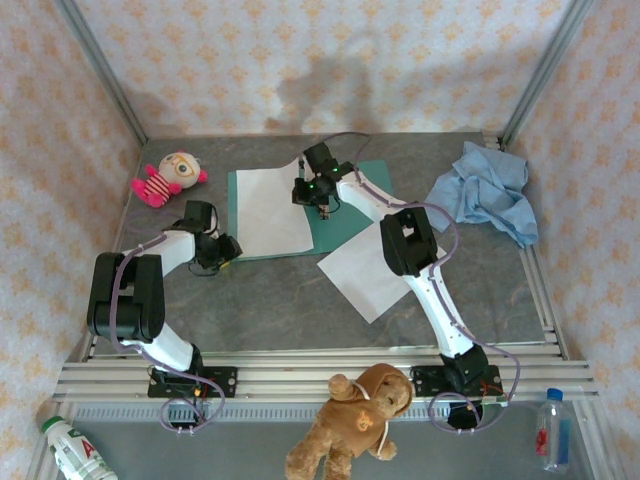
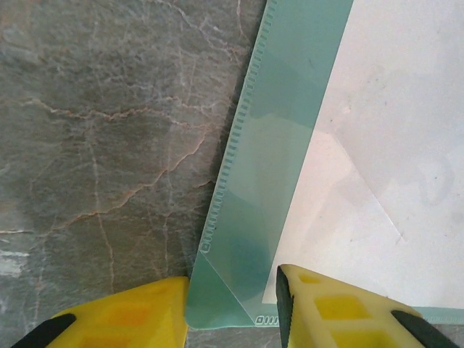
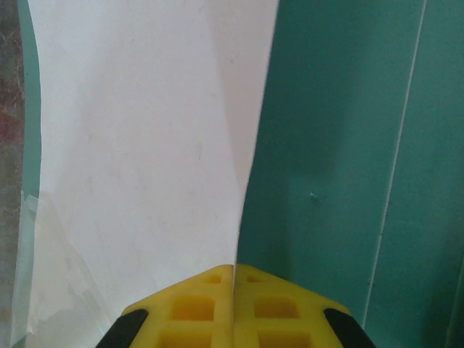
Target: Put the files into the folder
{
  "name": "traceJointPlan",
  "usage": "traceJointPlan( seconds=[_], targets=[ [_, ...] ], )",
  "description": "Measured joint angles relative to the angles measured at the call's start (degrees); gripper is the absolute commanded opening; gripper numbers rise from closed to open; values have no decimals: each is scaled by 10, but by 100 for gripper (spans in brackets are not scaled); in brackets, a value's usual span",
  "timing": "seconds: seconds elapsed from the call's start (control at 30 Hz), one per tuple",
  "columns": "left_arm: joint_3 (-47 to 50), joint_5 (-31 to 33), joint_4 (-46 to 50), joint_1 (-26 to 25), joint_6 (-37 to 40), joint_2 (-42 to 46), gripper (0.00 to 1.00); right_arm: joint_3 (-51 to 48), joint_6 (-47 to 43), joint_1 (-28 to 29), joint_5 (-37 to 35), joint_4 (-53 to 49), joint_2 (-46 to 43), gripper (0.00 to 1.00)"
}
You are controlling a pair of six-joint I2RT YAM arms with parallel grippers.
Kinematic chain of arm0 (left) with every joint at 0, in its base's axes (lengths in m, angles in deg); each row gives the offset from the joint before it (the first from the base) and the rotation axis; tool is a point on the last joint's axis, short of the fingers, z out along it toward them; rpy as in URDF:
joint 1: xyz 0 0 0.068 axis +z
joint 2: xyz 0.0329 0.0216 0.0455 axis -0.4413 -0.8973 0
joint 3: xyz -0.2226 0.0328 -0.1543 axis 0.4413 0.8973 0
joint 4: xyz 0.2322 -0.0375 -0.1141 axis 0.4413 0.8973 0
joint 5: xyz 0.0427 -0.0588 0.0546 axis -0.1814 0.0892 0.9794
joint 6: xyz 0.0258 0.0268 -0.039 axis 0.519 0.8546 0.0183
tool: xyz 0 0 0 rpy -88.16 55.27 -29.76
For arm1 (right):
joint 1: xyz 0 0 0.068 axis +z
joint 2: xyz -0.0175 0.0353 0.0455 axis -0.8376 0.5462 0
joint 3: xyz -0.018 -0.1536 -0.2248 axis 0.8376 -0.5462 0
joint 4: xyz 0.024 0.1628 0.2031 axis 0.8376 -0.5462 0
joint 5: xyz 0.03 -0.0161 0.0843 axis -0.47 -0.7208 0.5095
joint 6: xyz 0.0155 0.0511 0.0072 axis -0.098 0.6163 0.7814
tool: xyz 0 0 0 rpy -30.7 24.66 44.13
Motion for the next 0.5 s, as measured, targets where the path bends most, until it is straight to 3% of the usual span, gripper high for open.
traceJointPlan(
  seconds=[0.5],
  targets=[
    [-2,1,8,6,3,-2,28,0,-4,5,-20,-5,0,5]
  ],
)
